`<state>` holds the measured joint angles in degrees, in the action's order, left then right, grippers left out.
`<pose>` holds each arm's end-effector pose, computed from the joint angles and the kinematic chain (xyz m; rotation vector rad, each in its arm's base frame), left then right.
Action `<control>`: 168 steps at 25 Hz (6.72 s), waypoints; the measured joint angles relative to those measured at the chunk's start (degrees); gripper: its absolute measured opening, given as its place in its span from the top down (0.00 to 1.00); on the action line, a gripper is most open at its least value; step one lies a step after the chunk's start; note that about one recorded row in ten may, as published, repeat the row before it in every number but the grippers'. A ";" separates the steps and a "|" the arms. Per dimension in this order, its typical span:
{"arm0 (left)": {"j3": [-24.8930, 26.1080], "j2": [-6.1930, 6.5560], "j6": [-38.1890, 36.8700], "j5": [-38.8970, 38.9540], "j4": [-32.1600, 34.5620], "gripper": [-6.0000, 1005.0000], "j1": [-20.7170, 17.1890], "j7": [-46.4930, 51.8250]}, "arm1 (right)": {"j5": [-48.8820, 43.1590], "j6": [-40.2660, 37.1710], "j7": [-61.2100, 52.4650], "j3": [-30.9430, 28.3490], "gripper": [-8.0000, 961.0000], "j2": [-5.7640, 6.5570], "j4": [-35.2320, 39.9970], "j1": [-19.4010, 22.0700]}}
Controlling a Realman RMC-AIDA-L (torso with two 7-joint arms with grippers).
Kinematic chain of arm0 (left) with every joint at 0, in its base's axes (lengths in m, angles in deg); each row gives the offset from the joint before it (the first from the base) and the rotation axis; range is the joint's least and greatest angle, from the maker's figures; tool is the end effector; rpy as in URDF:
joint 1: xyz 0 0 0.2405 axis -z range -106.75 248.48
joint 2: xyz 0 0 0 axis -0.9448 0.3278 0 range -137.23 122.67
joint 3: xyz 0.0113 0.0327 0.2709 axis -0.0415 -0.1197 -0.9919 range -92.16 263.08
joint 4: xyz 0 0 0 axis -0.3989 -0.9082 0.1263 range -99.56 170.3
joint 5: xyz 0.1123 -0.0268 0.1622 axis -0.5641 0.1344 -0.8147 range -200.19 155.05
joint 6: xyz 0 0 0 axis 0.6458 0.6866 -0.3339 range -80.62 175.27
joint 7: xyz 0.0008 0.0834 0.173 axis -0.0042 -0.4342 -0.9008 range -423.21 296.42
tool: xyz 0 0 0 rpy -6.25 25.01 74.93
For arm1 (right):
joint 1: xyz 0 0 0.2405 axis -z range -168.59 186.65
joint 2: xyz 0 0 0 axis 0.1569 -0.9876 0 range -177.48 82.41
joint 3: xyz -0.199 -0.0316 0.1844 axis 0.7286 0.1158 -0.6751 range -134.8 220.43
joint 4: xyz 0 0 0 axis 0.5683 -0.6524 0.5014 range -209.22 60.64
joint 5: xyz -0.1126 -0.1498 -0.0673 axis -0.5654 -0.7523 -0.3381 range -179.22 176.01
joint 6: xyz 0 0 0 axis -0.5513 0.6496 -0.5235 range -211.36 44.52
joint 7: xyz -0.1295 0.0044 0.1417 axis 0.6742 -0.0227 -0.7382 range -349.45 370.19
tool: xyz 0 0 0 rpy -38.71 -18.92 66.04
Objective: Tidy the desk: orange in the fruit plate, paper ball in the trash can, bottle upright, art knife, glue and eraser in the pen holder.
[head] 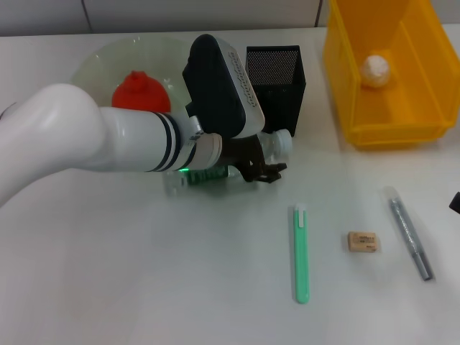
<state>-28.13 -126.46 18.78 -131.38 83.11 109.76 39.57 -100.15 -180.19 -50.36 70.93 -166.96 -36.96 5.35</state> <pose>-0.1766 0.3950 -0.1816 -2.6837 0.0093 0.0556 0.3541 0.2293 0.0164 -2.1761 0.6732 0.8385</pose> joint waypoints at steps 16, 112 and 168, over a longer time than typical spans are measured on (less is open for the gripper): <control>-2.75 -0.01 -1.42 -2.11 1.99 0.21 -0.58 0.49 | -0.17 0.00 -0.01 0.06 0.12 0.07 -0.24 -0.19; 67.28 1.12 -67.99 15.24 -11.99 0.19 -30.69 -53.04 | -46.46 10.94 -102.10 68.04 0.12 -0.24 55.68 -25.21; 66.83 0.97 -67.77 15.12 -12.85 0.20 -29.80 -53.13 | -46.17 19.52 -108.69 76.72 0.74 -0.46 33.27 -34.19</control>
<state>38.70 -125.49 -48.99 -116.26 70.26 79.96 -13.56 -146.32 -160.67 -159.04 147.66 -167.42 -3.69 -28.84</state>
